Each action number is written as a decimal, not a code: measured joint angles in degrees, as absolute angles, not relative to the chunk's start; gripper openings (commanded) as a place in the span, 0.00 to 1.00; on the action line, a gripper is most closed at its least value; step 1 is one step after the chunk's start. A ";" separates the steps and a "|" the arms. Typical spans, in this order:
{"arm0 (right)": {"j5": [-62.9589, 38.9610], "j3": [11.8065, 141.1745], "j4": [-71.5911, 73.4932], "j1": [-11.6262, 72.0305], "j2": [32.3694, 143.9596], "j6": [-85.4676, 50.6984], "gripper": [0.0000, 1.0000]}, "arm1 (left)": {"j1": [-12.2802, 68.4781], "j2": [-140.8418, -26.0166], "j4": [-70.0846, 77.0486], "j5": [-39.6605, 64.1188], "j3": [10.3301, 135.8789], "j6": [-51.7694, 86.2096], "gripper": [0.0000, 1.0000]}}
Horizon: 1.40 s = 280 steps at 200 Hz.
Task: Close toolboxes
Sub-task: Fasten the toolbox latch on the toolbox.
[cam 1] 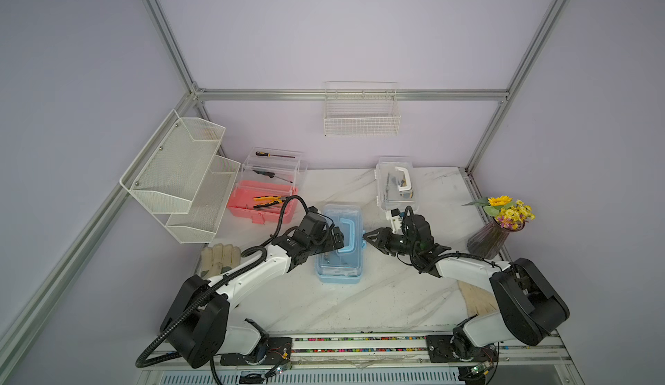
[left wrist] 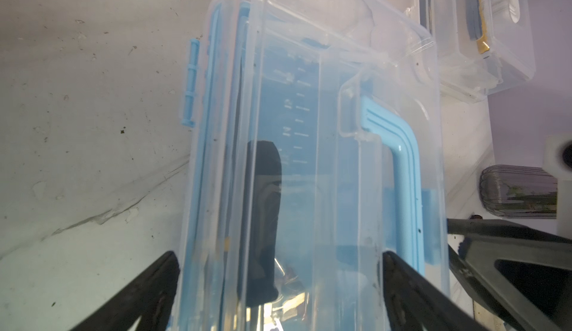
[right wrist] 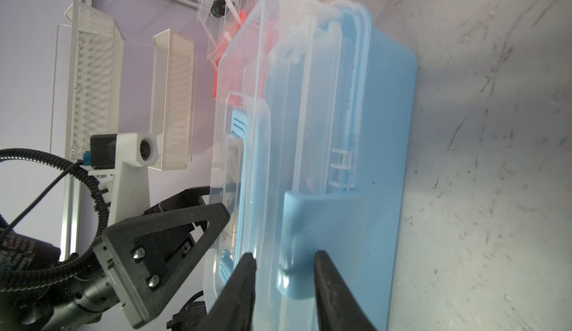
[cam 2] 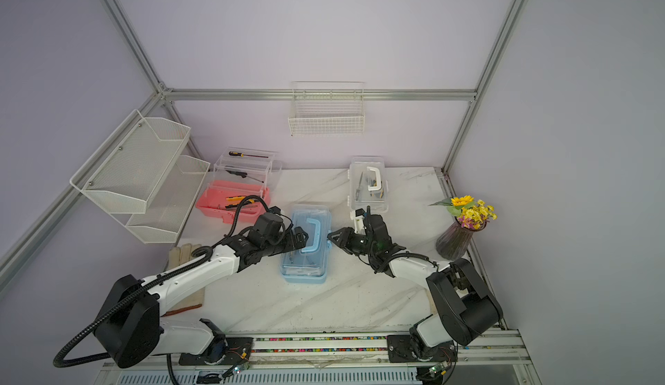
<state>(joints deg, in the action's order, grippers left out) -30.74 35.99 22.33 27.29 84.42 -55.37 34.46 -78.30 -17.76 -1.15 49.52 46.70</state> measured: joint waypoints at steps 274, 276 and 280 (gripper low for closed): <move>-12.01 48.75 -1.48 34.76 84.97 -46.59 0.19 | 38.11 -79.00 -21.17 -6.37 50.96 49.01 0.98; -11.81 48.82 -1.65 34.85 84.97 -46.54 0.19 | 38.13 -79.02 -21.26 -6.39 51.00 49.04 0.98; -11.44 48.99 -1.96 35.03 84.97 -46.44 0.18 | 38.17 -79.07 -21.32 -6.44 51.09 49.04 0.98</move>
<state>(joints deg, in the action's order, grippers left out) -11.44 48.99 -1.96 35.03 84.97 -46.44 38.17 -79.07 -21.32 -6.44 51.09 49.04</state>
